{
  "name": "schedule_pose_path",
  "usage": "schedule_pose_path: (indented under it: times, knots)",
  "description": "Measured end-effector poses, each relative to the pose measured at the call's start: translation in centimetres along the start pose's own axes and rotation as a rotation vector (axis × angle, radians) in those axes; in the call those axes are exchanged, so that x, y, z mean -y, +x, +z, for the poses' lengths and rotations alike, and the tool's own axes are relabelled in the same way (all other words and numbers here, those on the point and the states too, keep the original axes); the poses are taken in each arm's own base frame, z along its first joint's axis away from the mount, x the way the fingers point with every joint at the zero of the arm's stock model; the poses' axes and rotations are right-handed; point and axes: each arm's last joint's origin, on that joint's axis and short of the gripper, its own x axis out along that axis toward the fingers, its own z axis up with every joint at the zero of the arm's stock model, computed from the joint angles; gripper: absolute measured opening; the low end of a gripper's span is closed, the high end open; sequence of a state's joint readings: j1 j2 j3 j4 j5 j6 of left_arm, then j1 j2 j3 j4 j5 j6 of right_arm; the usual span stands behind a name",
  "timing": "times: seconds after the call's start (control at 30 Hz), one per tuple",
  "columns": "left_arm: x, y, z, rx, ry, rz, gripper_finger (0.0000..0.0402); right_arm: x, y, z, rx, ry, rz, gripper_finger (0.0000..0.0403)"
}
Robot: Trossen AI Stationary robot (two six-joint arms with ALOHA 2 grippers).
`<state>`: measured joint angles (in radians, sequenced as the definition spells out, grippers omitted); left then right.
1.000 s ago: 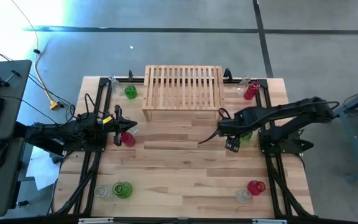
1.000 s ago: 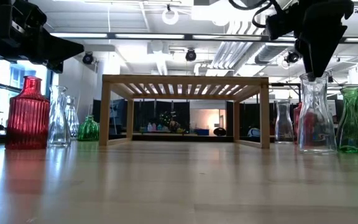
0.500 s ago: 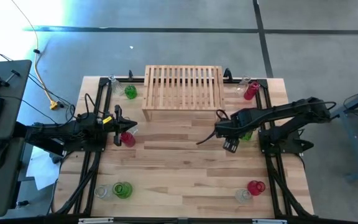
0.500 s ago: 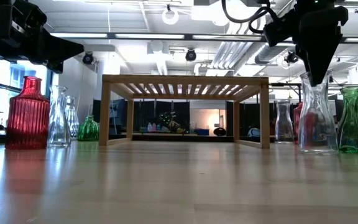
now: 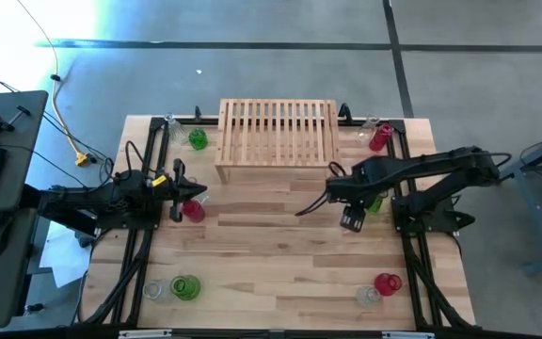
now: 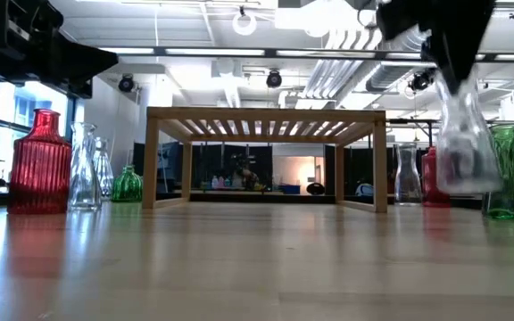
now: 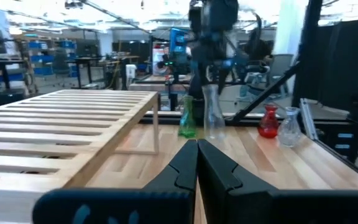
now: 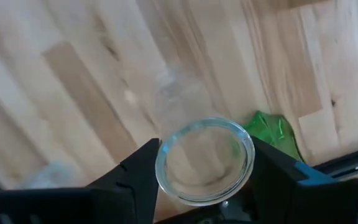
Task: Sort vases onto shelf
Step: Put the transparent vase on the shelf
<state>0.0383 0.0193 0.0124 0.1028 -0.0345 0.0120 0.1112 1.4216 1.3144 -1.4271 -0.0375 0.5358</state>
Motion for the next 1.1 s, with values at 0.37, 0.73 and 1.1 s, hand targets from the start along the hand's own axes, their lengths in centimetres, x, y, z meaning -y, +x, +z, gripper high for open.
schedule_pose_path:
  times: [0.37,0.73,1.1]
  knots:
    - [0.0,0.0,0.0,-0.003,0.016,0.002,0.0001,2.1,-13.8,-0.3,0.422,-0.018,0.077,0.0173]
    - [0.0,0.0,-0.1,-0.009,-0.006,0.003,0.0001,8.0,-21.3,0.8,0.751,-0.126,-0.04,0.0173]
    - [0.0,0.0,-0.1,-0.009,-0.016,0.003,0.0001,13.0,-18.2,7.6,0.594,-0.196,-0.153,0.0172]
